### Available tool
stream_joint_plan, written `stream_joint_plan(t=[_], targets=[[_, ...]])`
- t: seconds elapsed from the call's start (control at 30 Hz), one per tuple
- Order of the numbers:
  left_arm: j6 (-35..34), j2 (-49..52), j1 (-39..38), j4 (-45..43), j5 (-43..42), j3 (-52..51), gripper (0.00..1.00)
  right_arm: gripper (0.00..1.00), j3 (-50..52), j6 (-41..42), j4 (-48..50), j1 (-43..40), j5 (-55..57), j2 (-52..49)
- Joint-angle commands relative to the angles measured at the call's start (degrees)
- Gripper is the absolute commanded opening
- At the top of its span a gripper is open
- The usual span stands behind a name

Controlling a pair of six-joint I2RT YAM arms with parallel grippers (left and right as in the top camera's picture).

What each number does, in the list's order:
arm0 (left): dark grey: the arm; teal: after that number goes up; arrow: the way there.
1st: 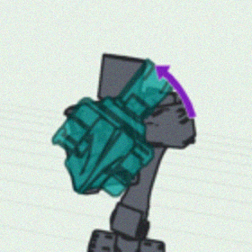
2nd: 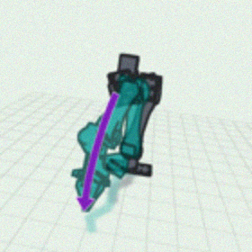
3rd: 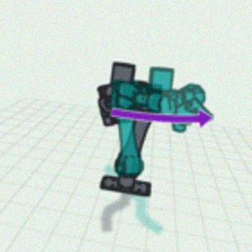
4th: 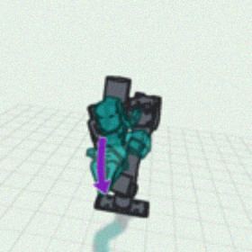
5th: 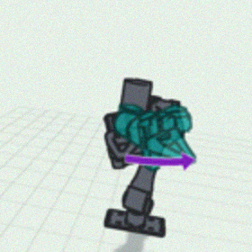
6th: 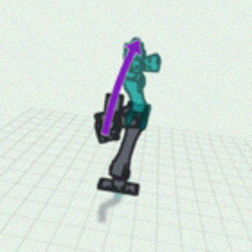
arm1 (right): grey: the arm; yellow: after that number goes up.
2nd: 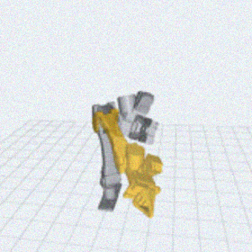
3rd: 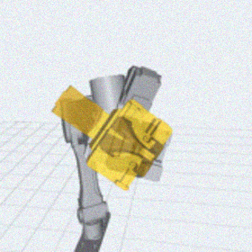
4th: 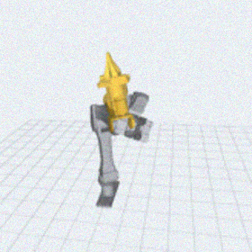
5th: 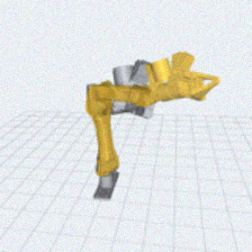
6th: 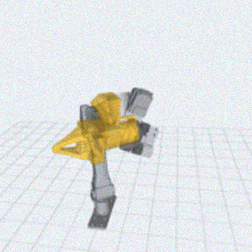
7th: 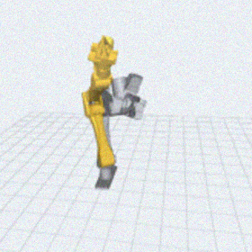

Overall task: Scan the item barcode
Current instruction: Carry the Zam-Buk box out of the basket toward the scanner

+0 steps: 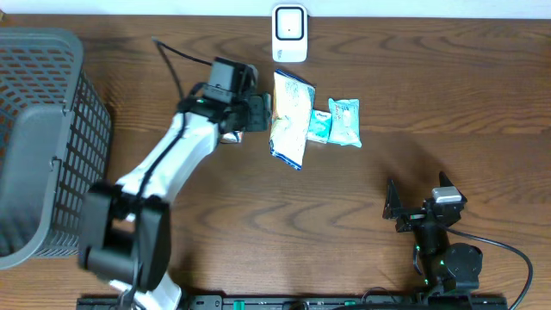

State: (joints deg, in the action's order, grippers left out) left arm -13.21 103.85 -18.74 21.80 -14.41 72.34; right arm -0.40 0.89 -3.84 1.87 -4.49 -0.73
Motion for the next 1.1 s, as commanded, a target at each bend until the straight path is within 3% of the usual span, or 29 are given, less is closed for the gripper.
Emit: stream_joint_plan(t=[0.0, 0.23, 0.53, 0.6, 0.67, 0.77, 1.07], targets=[[0.94, 3.41, 0.04, -1.90, 1.99, 0.00, 0.59, 0.99, 0.07, 0.35, -0.22, 0.44, -0.35, 0.24], [0.92, 6.80, 0.07, -7.58, 12.17, 0.00, 0.59, 0.99, 0.07, 0.35, -0.22, 0.44, -0.35, 0.24], [0.22, 7.02, 0.00, -11.47, 11.87, 0.00, 0.60, 0.99, 0.07, 0.35, -0.22, 0.44, -0.35, 0.24], [-0.22, 7.02, 0.00, -11.47, 11.87, 0.00, 0.81, 0.99, 0.07, 0.35, -0.22, 0.44, -0.35, 0.24], [-0.83, 7.02, 0.00, -11.52, 11.87, 0.00, 0.89, 0.99, 0.07, 0.35, -0.22, 0.44, -0.35, 0.24], [-0.83, 6.75, 0.00, -12.09, 11.87, 0.02, 0.95, 0.99, 0.07, 0.35, -0.22, 0.44, -0.35, 0.24], [-0.83, -1.55, 0.00, -12.00, 11.89, 0.04, 0.95, 0.99, 0.07, 0.35, -0.22, 0.44, -0.35, 0.24]])
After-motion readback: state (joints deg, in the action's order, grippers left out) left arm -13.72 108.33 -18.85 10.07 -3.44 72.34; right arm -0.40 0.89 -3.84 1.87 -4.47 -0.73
